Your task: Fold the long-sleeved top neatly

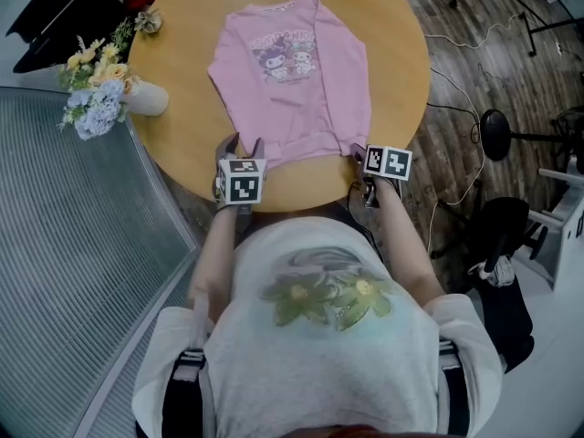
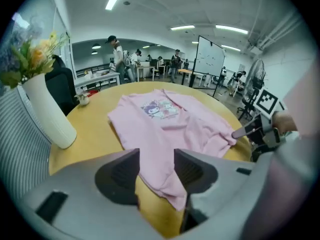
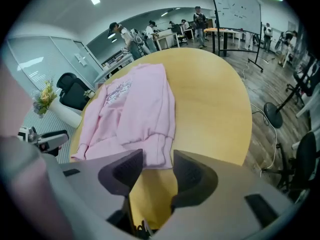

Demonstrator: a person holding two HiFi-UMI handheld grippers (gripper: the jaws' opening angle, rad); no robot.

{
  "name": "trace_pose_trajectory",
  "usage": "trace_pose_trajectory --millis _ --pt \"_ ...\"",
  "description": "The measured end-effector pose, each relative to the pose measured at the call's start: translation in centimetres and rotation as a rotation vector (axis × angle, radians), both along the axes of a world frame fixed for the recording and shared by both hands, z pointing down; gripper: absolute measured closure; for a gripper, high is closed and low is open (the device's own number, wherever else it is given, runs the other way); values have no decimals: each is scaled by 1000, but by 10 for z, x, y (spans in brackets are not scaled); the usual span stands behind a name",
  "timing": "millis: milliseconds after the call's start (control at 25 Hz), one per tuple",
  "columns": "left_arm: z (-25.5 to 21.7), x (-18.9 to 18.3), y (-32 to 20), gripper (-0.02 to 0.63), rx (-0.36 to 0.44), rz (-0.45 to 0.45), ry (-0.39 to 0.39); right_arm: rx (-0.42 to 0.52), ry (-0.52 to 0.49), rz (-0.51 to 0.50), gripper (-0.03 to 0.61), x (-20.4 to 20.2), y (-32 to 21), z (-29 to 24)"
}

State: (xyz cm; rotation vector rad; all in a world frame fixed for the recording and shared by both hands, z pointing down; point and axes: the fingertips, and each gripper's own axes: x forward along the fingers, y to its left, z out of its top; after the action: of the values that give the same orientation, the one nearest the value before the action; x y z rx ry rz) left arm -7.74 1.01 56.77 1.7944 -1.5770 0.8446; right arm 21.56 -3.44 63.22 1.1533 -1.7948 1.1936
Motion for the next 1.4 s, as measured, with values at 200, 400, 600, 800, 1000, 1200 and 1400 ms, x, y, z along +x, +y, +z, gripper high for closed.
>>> trace_pose_trajectory --millis 200,400,600,800,1000,1200,1400 --pt "-21 43 -16 416 29 50 43 -16 -64 5 385 1 4 6" --pt "-34 97 -34 416 59 142 79 -34 -183 -28 376 1 -1 -11" --pt "-23 210 -36 416 21 470 94 33 -340 68 374 31 -47 -46" --pt "13 305 -45 414 -15 605 -23 116 -351 52 374 55 -108 -63" --pt "65 317 -44 408 -128 504 -174 159 -352 -12 374 48 -157 -74" --pt "79 299 -47 436 -140 401 -125 175 -355 -98 374 26 -198 -79" --pt "70 288 -50 552 -197 293 171 186 -361 -199 374 -20 -248 -78"
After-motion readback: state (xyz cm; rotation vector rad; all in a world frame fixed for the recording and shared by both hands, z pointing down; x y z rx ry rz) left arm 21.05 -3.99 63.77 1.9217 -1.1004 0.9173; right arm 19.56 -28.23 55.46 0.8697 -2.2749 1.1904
